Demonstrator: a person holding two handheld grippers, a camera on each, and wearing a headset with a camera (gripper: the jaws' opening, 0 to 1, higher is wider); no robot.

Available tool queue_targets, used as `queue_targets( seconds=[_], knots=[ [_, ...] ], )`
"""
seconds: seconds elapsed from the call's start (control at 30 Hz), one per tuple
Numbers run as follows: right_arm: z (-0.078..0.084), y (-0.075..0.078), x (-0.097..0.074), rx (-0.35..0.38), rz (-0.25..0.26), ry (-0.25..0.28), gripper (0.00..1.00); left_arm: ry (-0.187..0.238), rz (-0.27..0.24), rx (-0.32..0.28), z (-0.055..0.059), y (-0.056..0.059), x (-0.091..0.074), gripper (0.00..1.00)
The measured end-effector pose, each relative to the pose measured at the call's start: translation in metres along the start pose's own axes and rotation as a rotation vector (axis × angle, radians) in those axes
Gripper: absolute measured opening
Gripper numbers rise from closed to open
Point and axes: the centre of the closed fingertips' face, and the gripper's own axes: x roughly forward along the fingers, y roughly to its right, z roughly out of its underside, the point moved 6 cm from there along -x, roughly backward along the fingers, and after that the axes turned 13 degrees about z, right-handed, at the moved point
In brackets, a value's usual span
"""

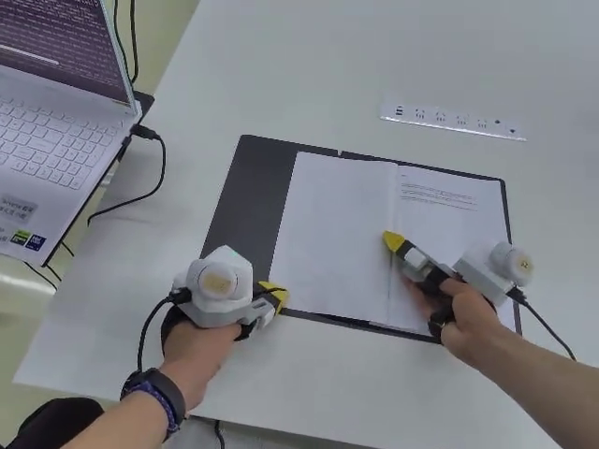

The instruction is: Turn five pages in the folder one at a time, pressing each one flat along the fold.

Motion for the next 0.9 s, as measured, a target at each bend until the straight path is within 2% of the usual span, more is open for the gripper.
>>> queue_targets(
  seconds=[0.2,0.37,0.9],
  knots=[
    [0.011,0.009,-0.008,-0.018,-0.015,-0.037,0.00,-0.002,0.004,0.000,-0.001,0.000,0.000,0.00],
    [0.021,0.009,-0.016,-0.075,-0.031,-0.085,0.00,-0.001,0.005,0.001,-0.001,0.000,0.000,0.00],
    [0.050,0.014,-0.038,-0.094,-0.040,-0.106,0.00,-0.001,0.005,0.004,0.000,0.001,-0.001,0.00]
  ],
)
